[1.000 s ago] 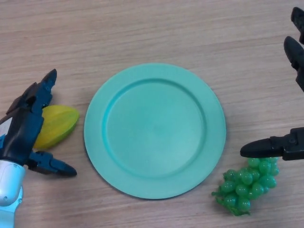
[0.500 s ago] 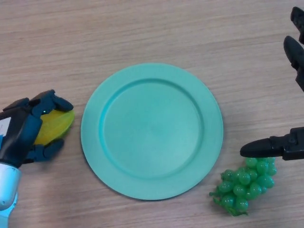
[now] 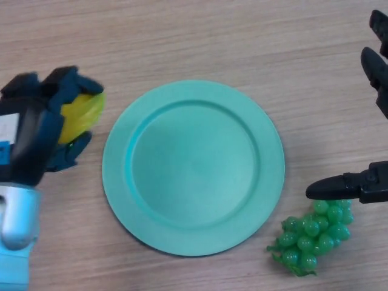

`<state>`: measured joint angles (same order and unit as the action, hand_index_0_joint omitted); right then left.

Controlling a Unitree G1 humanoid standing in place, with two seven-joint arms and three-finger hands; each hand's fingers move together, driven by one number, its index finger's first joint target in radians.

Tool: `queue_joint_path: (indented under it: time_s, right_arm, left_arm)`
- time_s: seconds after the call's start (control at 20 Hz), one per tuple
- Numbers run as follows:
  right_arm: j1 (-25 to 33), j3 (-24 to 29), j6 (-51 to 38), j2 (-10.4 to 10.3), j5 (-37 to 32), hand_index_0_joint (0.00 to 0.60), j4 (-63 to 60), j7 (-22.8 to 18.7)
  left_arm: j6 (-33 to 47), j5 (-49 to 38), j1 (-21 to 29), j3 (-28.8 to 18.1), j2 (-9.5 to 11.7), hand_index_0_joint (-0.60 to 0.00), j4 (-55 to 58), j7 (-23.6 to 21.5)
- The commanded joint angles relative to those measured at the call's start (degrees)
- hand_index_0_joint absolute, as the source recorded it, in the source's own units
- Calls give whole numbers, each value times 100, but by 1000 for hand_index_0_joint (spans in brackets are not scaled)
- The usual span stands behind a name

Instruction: Pick up the yellow starfruit and place it on the plate

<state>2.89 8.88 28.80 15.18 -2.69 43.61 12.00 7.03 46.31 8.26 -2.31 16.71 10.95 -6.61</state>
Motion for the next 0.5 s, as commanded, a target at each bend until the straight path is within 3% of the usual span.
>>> queue_joint_path:
  time_s: [0.05,0.1,0.25,0.3,0.4,0.5]
  right_arm:
    - [91,184,-730,116,-349,0,348,-41]
    - [92,171,-717,116,-397,0,346,-43]
    - [171,230,-607,154,-549,0,391,-56]
    - [159,252,-571,168,-589,0,414,-47]
    - [196,295,-591,181,-651,0,415,-87]
    - [249,264,-560,220,-660,0,393,-59]
  left_arm:
    - [154,-840,18,310,-245,-600,486,190]
    - [36,-1176,-41,553,-395,-600,544,491]
    - [-474,-1646,0,863,-537,-600,462,1049]
    - [-916,-2264,92,948,-562,-600,563,986]
    - [-989,-2885,274,937,-577,-600,562,632]
    - [-836,-2732,353,945,-581,-600,389,392]
